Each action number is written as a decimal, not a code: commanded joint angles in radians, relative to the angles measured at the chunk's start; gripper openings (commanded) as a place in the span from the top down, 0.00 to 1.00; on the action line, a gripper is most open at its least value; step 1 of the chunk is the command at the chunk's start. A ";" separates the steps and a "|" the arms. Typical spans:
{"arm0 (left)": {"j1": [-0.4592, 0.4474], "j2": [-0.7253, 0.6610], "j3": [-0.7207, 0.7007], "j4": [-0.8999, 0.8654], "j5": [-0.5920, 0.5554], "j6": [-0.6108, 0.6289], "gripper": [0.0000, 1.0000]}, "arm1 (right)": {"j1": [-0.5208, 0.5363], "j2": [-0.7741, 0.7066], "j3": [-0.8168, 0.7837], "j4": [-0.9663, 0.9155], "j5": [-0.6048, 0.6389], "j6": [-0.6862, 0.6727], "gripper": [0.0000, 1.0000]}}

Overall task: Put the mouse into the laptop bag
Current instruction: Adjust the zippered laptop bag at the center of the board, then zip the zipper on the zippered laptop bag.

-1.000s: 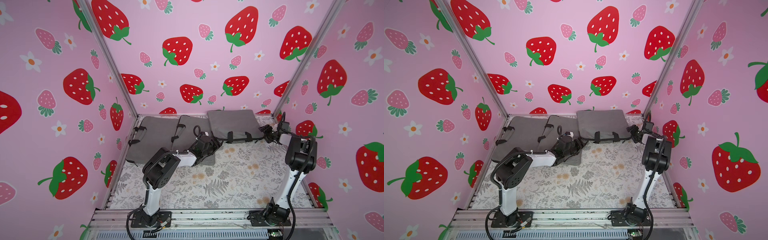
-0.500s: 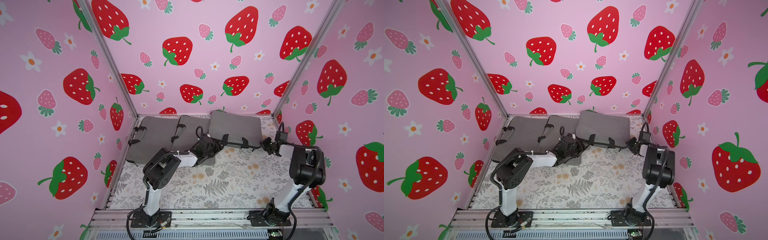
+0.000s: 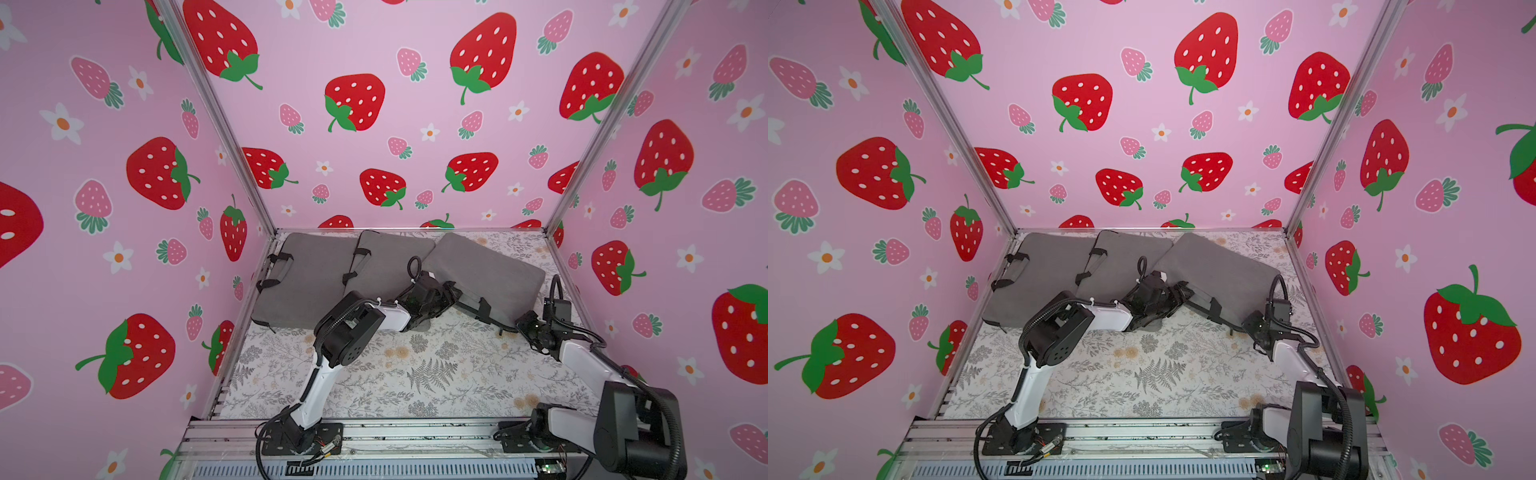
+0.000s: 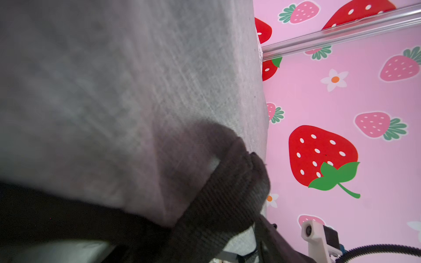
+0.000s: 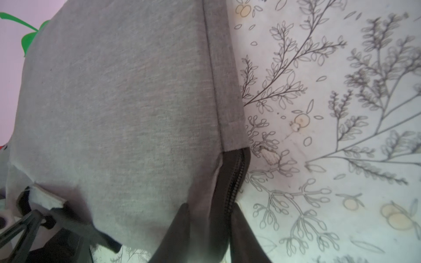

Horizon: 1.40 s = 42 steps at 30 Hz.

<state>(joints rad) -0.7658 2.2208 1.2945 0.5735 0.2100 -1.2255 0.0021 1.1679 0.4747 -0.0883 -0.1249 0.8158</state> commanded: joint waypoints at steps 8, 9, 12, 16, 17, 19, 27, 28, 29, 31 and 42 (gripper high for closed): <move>-0.027 -0.011 0.005 0.004 -0.040 -0.007 0.29 | 0.239 -0.239 -0.078 -0.189 0.186 -0.009 0.44; -0.027 -0.006 0.010 0.001 -0.044 -0.008 0.29 | 0.264 -0.249 -0.087 -0.192 0.192 0.000 0.44; -0.023 0.014 0.022 0.001 -0.034 -0.024 0.29 | 0.341 -0.319 -0.097 -0.226 0.257 0.021 0.42; -0.023 0.016 0.024 0.010 -0.034 -0.028 0.29 | 0.378 -0.324 -0.117 -0.224 0.298 0.005 0.39; -0.023 0.013 0.023 0.007 -0.035 -0.028 0.29 | 0.378 -0.313 -0.124 -0.203 0.291 -0.006 0.39; -0.024 0.008 0.019 0.008 -0.034 -0.028 0.29 | 0.378 -0.278 -0.143 -0.147 0.253 -0.029 0.40; -0.023 -0.023 -0.003 -0.008 -0.048 -0.011 0.29 | 0.378 -0.135 -0.139 -0.033 0.221 -0.079 0.44; -0.023 -0.023 -0.001 -0.008 -0.046 -0.012 0.29 | 0.378 -0.117 -0.132 -0.034 0.232 -0.076 0.44; -0.023 -0.021 0.000 -0.008 -0.045 -0.012 0.29 | 0.378 -0.102 -0.128 -0.030 0.242 -0.073 0.44; -0.023 -0.019 -0.003 0.002 -0.044 -0.015 0.29 | 0.378 -0.059 -0.116 -0.011 0.263 -0.085 0.44; -0.023 -0.002 0.001 0.010 -0.054 -0.029 0.29 | 0.378 0.157 -0.074 0.098 0.266 -0.121 0.53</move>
<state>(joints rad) -0.7883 2.2204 1.2896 0.5720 0.1722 -1.2438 0.3733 1.2774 0.4164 0.0223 0.1539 0.7036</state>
